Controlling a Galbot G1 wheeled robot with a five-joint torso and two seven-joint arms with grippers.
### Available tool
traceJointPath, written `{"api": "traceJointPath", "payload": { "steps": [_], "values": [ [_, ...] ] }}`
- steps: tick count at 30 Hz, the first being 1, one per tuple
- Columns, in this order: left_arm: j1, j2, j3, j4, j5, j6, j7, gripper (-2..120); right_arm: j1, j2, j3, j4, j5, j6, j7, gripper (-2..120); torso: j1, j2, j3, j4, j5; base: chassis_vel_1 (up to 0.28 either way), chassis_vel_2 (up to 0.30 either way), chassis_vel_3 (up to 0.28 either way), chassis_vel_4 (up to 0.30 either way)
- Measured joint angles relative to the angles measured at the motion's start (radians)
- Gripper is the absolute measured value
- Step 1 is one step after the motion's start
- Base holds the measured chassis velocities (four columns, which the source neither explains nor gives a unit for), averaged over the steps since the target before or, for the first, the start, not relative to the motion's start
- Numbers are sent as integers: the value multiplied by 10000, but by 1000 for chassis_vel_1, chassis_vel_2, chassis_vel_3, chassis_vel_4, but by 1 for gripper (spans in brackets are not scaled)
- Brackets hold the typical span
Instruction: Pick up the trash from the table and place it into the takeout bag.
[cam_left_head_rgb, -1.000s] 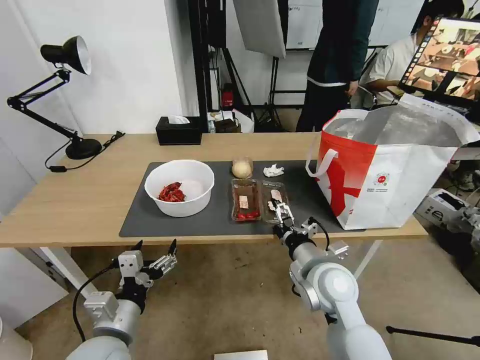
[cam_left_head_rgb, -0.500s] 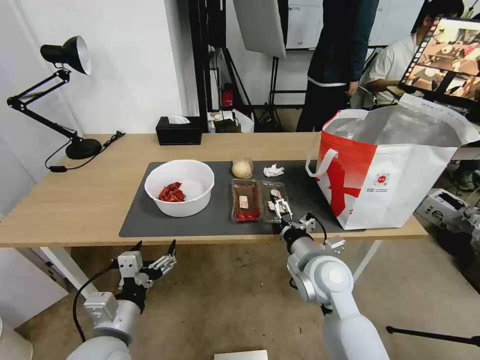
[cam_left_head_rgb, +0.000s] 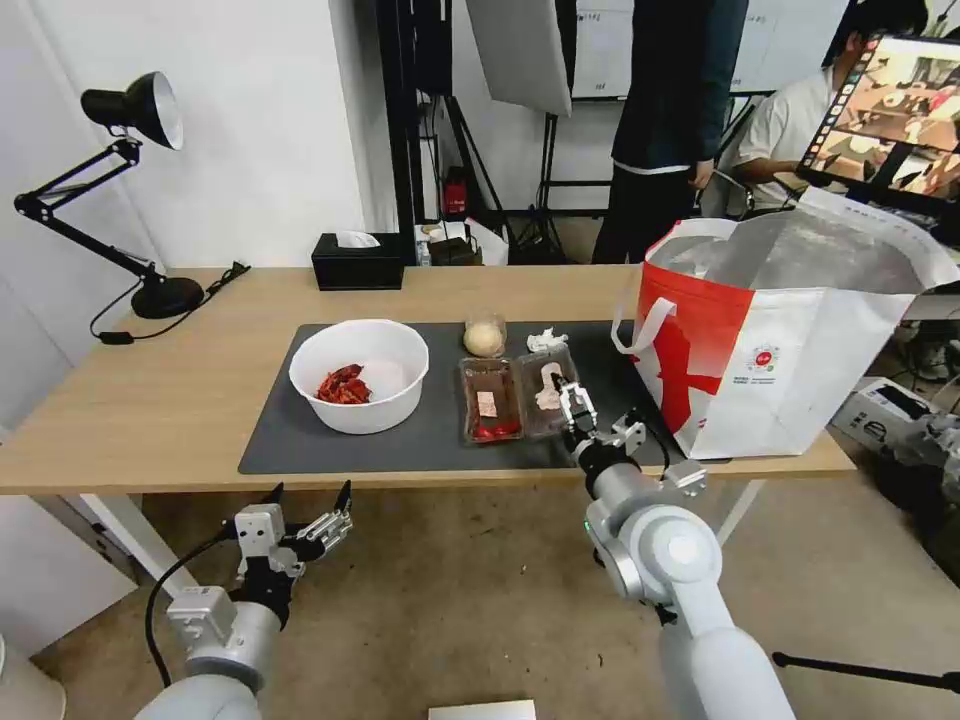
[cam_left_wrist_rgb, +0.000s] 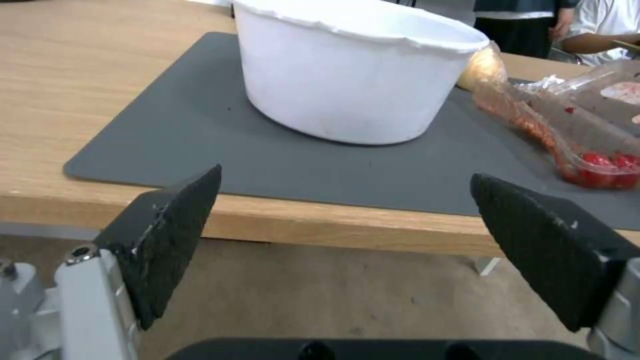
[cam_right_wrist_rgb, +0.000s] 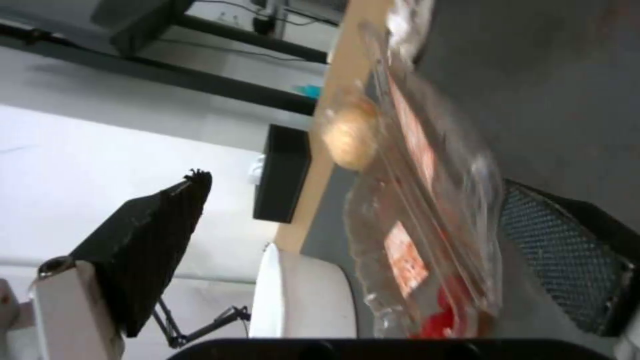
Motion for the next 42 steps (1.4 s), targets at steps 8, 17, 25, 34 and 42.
{"api": "traceJointPath", "payload": {
  "steps": [8, 17, 25, 34, 42],
  "values": [
    [42, -25, 13, -43, 6, -4, -2, 100, 259, -740, 73, 179, 294, -489, -565, 100, 0, 0, 0, -1, 0, 0, 0, 0, 0],
    [297, -42, -132, -222, 23, -87, -3, 100, 956, -921, -462, -121, 503, -1075, -568, 100, 0, 0, 0, 0, 0, 0, 0, 0, 0],
    [377, -181, -116, -210, 107, -152, -3, 100, 2038, 113, -1042, -1169, 789, -1897, 954, 100, 0, 0, 0, 3, -2, 0, 0, 0, 0],
    [457, -175, -185, -265, 131, -179, -3, 100, 2175, 236, -1193, -1512, 957, -2124, 1661, 100, 1, 0, 0, 0, -1, 0, 0, 0, 0],
    [470, -154, -226, -349, 110, -190, -2, 100, 2195, -134, -1161, -1333, 1060, -2139, 1410, 100, 0, 0, 0, 0, 0, 0, 0, 0, 0]
  ]
}}
